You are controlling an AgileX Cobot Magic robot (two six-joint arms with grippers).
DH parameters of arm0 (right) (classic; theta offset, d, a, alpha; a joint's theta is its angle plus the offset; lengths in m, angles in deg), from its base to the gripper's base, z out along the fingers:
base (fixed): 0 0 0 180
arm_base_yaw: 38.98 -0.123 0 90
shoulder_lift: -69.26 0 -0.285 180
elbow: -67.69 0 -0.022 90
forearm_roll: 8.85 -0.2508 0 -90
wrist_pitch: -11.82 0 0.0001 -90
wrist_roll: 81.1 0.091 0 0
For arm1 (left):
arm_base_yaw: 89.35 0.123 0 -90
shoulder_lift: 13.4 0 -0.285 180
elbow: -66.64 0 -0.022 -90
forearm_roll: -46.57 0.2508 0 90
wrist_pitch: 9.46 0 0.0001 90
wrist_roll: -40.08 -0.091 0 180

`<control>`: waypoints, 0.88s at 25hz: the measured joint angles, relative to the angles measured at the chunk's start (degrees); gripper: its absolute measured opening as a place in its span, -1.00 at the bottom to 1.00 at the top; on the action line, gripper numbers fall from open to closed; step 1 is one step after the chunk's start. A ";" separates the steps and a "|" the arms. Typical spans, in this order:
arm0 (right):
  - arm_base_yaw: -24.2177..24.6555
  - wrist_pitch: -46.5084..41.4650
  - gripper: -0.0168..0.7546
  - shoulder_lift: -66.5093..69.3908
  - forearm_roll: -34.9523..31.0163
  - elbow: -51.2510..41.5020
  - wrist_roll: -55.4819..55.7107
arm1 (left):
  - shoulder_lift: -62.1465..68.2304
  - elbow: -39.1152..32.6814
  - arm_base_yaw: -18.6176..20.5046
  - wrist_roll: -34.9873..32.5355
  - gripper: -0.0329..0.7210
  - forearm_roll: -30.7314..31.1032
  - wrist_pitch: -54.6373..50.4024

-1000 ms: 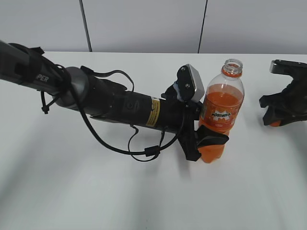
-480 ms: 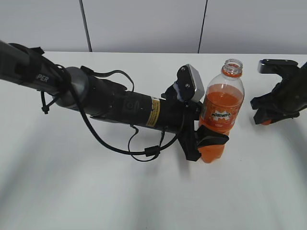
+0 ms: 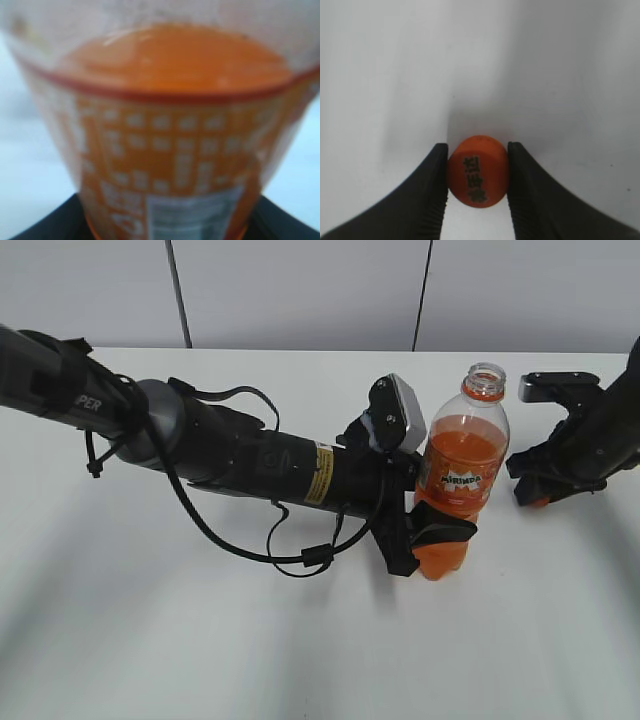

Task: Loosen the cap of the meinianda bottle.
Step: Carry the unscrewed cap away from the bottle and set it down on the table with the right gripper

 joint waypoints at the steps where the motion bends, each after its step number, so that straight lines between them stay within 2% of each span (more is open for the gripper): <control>1: 0.00 -0.09 -0.25 0.59 0.00 -0.02 0.00 | 0.00 0.00 0.00 0.00 0.11 0.00 0.00; 9: 0.00 -0.37 -0.21 0.81 -0.24 -0.02 -0.10 | 0.00 0.00 0.00 0.00 0.11 -0.01 -0.05; 11: 0.00 -0.69 -0.10 0.81 -0.29 -0.02 -0.10 | 0.00 0.00 0.00 0.00 0.11 -0.01 -0.05; 16: -0.06 -1.71 0.49 0.51 -1.00 -0.02 -0.10 | 0.00 0.00 0.00 0.00 0.11 -0.01 -0.05; 18: -0.06 -2.48 0.55 0.49 -1.37 -0.02 -0.10 | 0.00 0.00 0.00 0.00 0.14 -0.01 -0.05; 22: -0.06 -3.56 0.57 0.23 -1.52 -0.02 -0.10 | 0.00 0.00 0.00 0.00 0.44 0.31 -0.77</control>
